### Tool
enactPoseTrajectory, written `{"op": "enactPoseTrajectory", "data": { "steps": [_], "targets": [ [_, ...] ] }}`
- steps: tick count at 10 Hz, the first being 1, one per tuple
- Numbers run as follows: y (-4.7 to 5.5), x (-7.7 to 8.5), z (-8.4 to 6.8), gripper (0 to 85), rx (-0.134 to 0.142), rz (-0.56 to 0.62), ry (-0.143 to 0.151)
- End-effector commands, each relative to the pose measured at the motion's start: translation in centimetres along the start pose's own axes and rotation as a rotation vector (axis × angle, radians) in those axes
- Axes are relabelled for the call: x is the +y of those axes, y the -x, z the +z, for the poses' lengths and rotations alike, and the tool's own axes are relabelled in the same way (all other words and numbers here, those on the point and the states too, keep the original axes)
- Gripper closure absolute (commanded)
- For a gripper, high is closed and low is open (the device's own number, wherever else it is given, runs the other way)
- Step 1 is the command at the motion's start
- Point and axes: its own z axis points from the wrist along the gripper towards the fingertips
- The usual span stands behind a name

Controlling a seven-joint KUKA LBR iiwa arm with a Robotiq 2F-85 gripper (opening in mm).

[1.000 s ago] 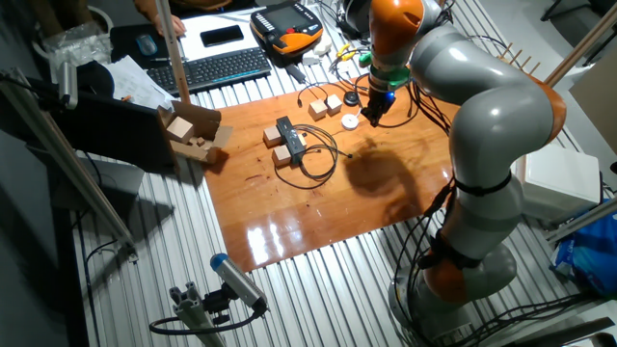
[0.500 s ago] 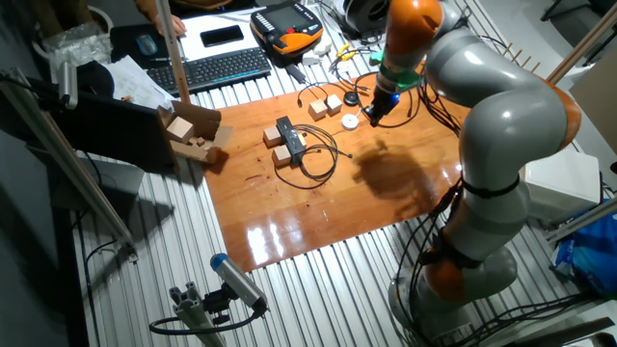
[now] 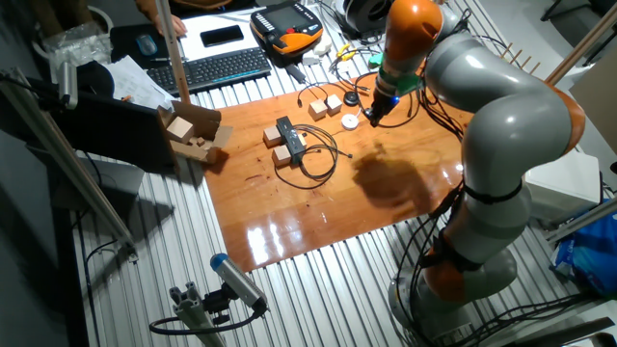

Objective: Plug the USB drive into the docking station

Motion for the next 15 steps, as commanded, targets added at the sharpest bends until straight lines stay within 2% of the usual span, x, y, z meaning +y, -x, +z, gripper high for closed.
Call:
{"op": "enactPoseTrajectory", "data": {
  "steps": [1, 2, 3, 4, 5, 6, 7, 8, 9, 10, 11, 14, 15],
  "targets": [
    [0.0, -0.1, 0.1, 85.0, -0.006, -0.01, 0.021],
    [0.0, -0.1, 0.1, 85.0, -0.026, -0.017, -0.031],
    [0.0, -0.1, 0.1, 85.0, -0.026, 0.016, -0.011],
    [0.0, -0.1, 0.1, 85.0, -0.016, 0.045, -0.032],
    [0.0, -0.1, 0.1, 85.0, -0.004, 0.072, -0.043],
    [0.4, 0.0, 0.1, 85.0, 0.012, 0.095, -0.046],
    [3.5, 0.4, 0.5, 85.0, 0.023, 0.102, -0.035],
    [6.1, 0.6, 1.4, 85.0, 0.044, 0.104, -0.031],
    [8.2, 0.7, 2.5, 85.0, 0.047, 0.102, -0.042],
    [9.7, 0.7, 3.5, 85.0, 0.047, 0.101, -0.044],
    [10.5, 0.5, 4.3, 85.0, 0.05, 0.096, -0.035],
    [10.7, 0.6, 4.5, 85.0, 0.076, 0.068, 0.013],
    [10.7, 0.6, 4.5, 85.0, 0.052, 0.107, -0.024]
  ]
}}
